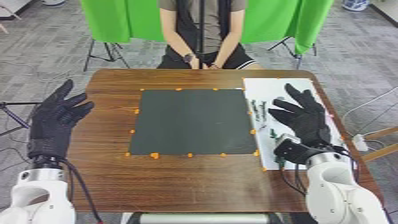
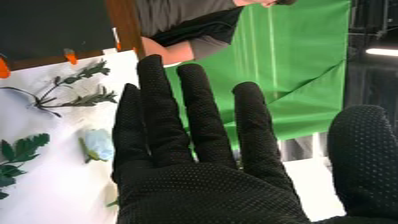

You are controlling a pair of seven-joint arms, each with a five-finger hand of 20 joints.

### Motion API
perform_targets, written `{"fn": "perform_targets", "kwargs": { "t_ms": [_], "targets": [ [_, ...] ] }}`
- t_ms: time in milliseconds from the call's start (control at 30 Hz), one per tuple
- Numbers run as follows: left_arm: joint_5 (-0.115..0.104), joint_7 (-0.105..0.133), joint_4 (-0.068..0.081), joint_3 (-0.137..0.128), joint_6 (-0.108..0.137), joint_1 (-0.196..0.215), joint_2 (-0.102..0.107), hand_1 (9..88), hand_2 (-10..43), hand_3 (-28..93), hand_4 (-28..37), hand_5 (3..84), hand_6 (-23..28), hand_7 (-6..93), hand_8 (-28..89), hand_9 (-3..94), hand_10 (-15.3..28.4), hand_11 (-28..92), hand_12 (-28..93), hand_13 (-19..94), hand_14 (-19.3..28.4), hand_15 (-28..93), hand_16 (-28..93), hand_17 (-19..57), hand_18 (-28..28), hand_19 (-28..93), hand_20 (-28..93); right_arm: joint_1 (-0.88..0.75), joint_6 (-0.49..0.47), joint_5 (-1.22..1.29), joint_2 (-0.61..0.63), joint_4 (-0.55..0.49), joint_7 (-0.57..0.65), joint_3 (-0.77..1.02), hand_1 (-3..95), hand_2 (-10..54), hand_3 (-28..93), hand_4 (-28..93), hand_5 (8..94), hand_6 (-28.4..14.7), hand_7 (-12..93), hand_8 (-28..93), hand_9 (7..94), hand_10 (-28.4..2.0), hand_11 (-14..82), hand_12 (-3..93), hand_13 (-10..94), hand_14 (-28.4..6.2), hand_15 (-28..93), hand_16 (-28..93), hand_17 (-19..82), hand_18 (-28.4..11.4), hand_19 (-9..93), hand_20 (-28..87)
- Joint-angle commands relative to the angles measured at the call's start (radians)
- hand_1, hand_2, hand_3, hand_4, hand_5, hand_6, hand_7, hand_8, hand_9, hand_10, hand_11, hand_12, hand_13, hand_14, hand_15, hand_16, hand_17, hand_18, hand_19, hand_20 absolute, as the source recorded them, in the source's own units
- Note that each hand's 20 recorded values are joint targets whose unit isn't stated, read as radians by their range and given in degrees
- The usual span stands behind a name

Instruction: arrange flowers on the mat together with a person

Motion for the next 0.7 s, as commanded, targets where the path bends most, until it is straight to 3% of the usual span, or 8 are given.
{"fn": "perform_targets", "kwargs": {
  "t_ms": [33, 467, 700],
  "targets": [
    [0.002, -0.015, 0.004, 0.002, -0.005, 0.011, -0.015, 21.8, 6.9, 75, -27.3, 35.8, 8.0, 5.4, -6, 37.0, 20.0, 23, 12, 31, 27.5, 50, -7, 0.0, 28.4, 62, 16, -0.005, -0.003, -0.014, 0.000, -0.009, 0.000, -0.002, 10.1, 17.6, 68, -27, 34.9, 1.6, 11, -12, 45.9, -16.4, 14.7, 13.9, 38, -18.4, 31, 14, 6, -18.8, 42, 19],
    [0.008, -0.022, 0.003, 0.003, -0.012, 0.008, -0.018, 21.8, 6.9, 75, -27.3, 35.6, 8.0, 5.2, -6, 36.8, 19.9, 23, 12, 30, 27.3, 50, -7, -1.1, 28.4, 62, 15, -0.003, -0.004, -0.015, 0.001, -0.010, 0.003, -0.006, 10.2, 17.3, 68, -27, 35.0, 1.7, 11, -12, 46.1, -16.4, 14.9, 14.0, 38, -18.3, 31, 14, 6, -18.8, 42, 19],
    [0.000, -0.010, 0.002, 0.005, -0.008, 0.010, -0.014, 21.8, 6.9, 75, -27.1, 35.6, 8.0, 5.3, -6, 36.7, 19.9, 23, 12, 30, 27.2, 50, -7, -1.4, 28.4, 62, 15, 0.000, 0.000, -0.015, 0.003, -0.009, 0.001, -0.008, 10.1, 17.2, 68, -27, 35.0, 1.7, 12, -12, 46.1, -16.4, 14.8, 14.0, 38, -18.4, 31, 14, 6, -18.8, 42, 19]
  ]
}}
